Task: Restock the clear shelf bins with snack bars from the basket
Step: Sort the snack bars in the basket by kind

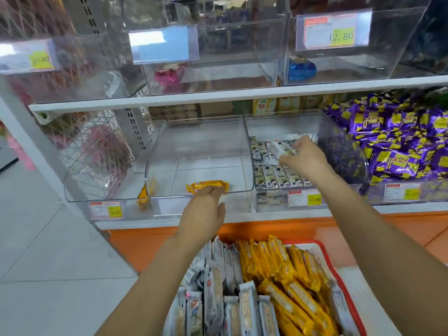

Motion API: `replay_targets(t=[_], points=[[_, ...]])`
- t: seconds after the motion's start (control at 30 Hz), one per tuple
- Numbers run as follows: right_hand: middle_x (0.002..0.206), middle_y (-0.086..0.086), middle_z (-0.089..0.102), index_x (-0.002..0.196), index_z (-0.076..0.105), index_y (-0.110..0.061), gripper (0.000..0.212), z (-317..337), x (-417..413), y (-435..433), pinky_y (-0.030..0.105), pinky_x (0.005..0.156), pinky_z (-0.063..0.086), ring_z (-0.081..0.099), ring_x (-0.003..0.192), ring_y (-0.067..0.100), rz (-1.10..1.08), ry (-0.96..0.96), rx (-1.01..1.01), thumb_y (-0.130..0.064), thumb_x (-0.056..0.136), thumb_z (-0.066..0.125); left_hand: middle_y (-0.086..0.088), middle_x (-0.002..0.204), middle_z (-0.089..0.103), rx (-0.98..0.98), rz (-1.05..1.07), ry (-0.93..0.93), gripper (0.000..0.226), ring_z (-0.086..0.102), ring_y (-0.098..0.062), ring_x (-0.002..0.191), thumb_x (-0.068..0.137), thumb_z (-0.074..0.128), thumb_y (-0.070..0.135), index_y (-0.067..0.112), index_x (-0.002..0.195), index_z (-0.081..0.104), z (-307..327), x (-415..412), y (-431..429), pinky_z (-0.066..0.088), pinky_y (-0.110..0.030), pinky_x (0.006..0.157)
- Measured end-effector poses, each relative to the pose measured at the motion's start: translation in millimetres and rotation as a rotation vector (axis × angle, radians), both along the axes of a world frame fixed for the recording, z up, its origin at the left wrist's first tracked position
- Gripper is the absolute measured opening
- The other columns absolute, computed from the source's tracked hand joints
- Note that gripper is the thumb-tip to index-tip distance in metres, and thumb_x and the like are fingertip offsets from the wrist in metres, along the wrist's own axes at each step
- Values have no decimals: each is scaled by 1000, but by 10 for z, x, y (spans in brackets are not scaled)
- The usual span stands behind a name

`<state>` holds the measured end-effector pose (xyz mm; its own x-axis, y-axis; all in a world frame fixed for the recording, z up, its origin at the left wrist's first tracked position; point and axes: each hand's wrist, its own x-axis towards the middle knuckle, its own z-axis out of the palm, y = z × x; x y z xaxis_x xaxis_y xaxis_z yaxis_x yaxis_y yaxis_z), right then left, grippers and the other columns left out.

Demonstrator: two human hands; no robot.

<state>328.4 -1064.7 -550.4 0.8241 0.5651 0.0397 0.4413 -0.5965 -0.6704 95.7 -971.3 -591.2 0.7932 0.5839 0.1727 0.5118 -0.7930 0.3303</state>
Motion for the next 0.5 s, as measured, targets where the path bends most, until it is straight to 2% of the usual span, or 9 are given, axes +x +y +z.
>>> replay_targets(t=[0.07,0.13,0.2,0.3,0.4,0.5], points=[[130,11,54,128,47,-12,54,-56,256,209,34,83,43,55,112,31,-15,5,-34,-30,83,69,-4,139,48,-13,-9,-1,44,51,-22,120,97,44,18,21,141,43,0,35,-2,40,-28,95],[128,12,57,129,50,-15,55,-90,429,409,34,85,47,57,110,31,-39,-24,-49,-30,81,70,-3,141,47,-24,-13,-9,44,52,-20,118,97,43,15,23,141,44,7,71,10,40,-26,94],[127,14,56,129,52,-18,51,-111,501,611,37,89,50,57,109,32,-47,-57,-79,-38,83,66,-1,142,46,-33,0,-20,43,52,-19,119,97,42,14,23,139,46,17,101,23,40,-26,96],[133,16,48,130,52,-24,49,-227,527,894,36,93,45,50,117,34,-31,-93,-180,-53,90,52,1,142,47,-46,-8,-36,42,51,-17,122,97,43,14,22,137,49,9,118,50,38,-24,98],[141,15,45,137,48,-24,46,-407,514,1059,41,107,35,34,132,36,-2,-69,-244,-43,96,41,3,142,48,-64,-20,-52,42,49,-14,124,97,42,14,23,138,48,0,97,77,34,-18,98],[151,14,36,144,39,-12,47,-460,415,1062,43,115,24,27,140,35,96,-51,-219,-30,104,23,4,143,46,-71,-44,-64,42,47,-13,125,98,43,14,24,139,46,-8,80,88,31,-13,97]])
